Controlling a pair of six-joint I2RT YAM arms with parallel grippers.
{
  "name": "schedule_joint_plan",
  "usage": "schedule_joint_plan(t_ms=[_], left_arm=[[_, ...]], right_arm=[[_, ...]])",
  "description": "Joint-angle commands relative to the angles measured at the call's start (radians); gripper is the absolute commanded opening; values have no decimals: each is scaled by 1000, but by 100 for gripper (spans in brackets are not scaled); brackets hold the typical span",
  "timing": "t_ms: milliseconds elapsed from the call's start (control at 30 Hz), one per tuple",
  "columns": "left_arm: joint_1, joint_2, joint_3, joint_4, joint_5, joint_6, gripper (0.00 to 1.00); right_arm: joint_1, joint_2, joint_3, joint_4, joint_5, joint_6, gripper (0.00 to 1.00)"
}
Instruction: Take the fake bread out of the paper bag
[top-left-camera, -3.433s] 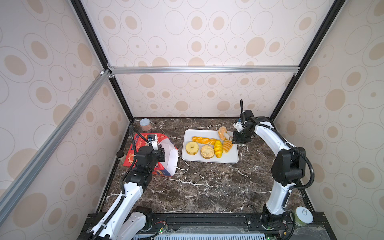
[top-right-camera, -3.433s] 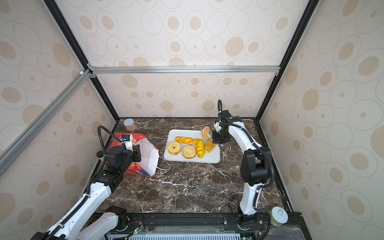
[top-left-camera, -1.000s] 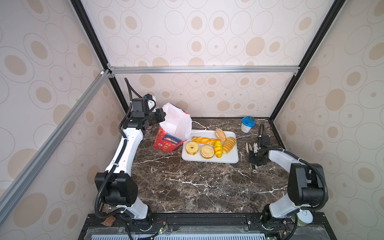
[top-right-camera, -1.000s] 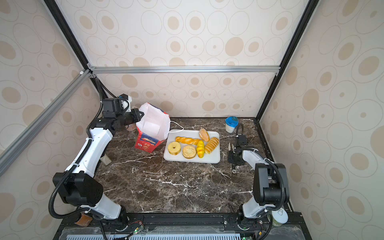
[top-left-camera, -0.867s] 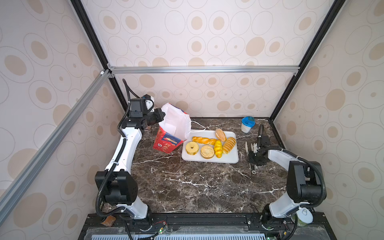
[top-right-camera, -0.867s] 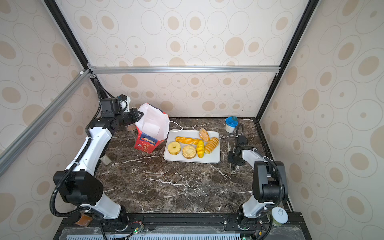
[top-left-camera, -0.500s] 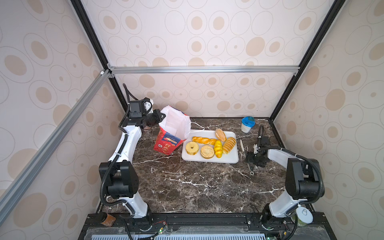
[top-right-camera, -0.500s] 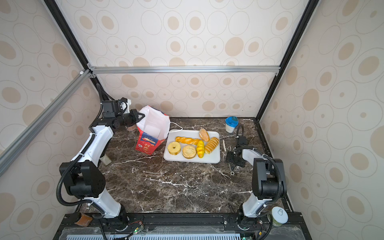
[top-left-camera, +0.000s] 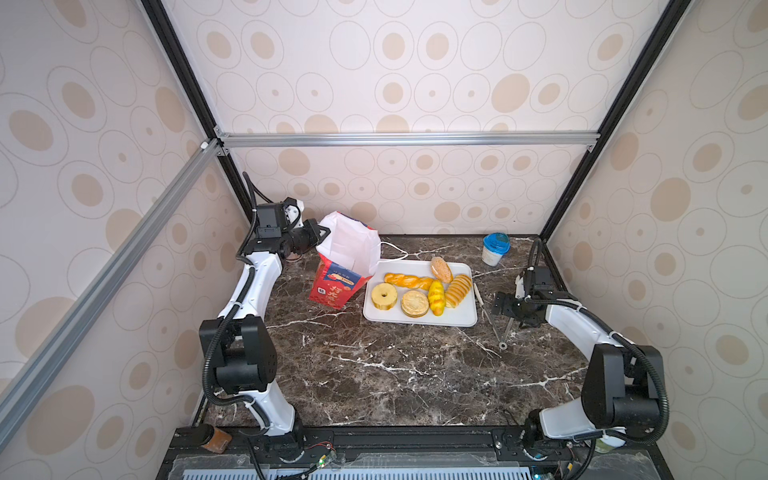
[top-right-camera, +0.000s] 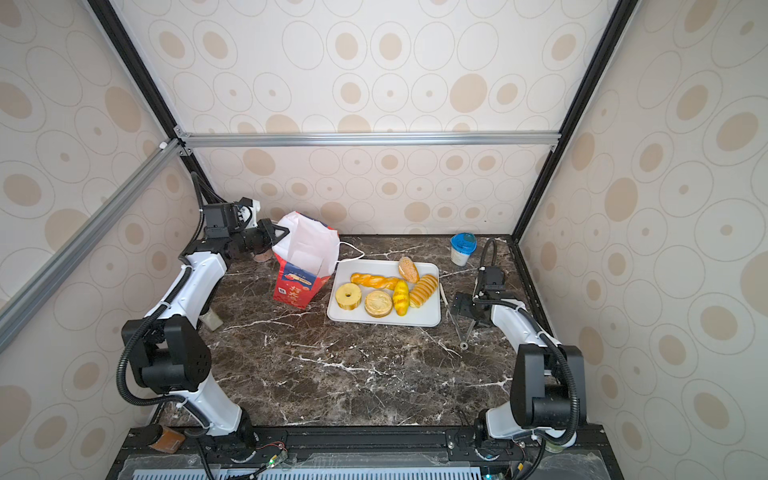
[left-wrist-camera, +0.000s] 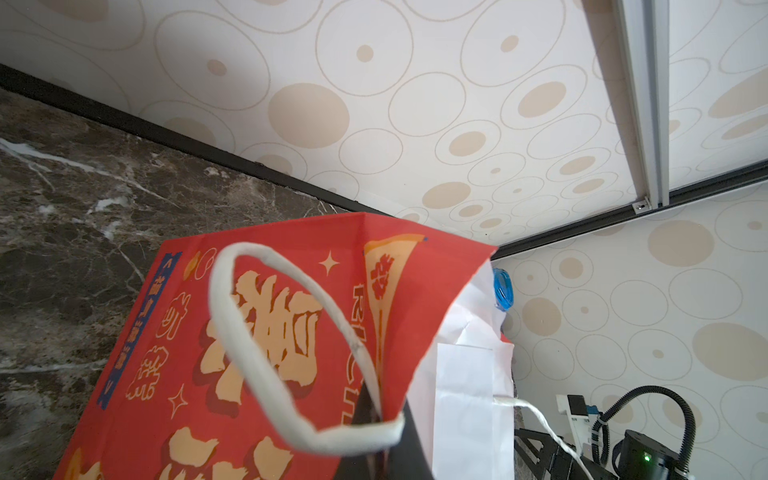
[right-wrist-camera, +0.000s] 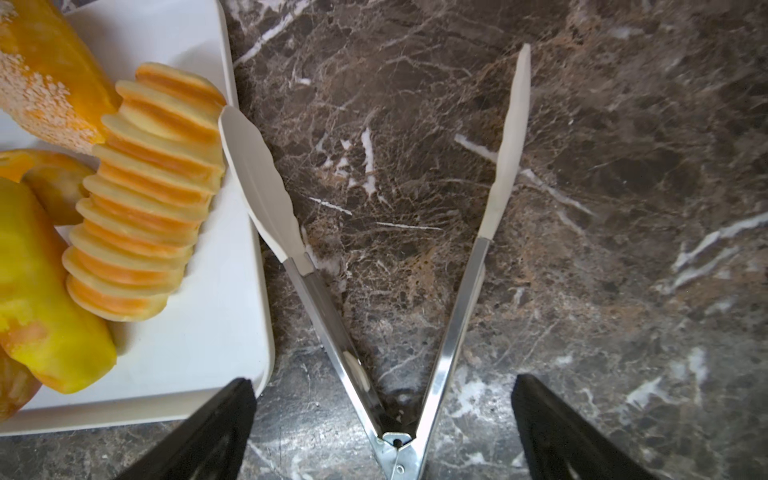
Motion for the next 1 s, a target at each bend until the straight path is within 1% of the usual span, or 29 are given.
schedule_joint_plan(t_ms=[0, 100, 233, 267, 400, 433, 500, 600, 733, 767, 867, 967], left_arm=[[15, 20, 12, 28, 30, -9, 0], [24, 44, 40, 11, 40, 9, 0], [32, 77, 62, 1, 66, 26, 6], [33, 81, 65, 0, 72, 30, 9], [42, 85, 69, 11, 77, 43, 25], [46, 85, 72, 14, 81, 44, 26], [54, 91, 83, 12, 85, 49, 32], [65, 99, 93, 6, 89, 58, 33], [87, 109, 89, 11, 103, 66, 40], [91, 112, 94, 9, 106, 73, 44], [103, 116, 99, 2, 118, 88, 50], [114, 116, 88, 18, 142, 95, 53]], right_arm=[[9, -41, -33, -1, 10, 12, 100], [28, -56, -43, -2, 12, 16, 100], [35, -71, -40, -6, -24, 35, 99], [37, -76, -39, -6, -26, 41, 100], [50, -77, -35, -2, -38, 48, 100], [53, -72, -29, -9, -44, 47, 100], [60, -67, -17, -22, -60, 51, 100], [83, -76, -10, -16, -61, 56, 100], [112, -69, 14, -32, -48, 55, 100], [116, -67, 14, -30, -49, 59, 100], [125, -63, 24, -15, -75, 88, 100], [154, -52, 51, -16, -66, 94, 100]])
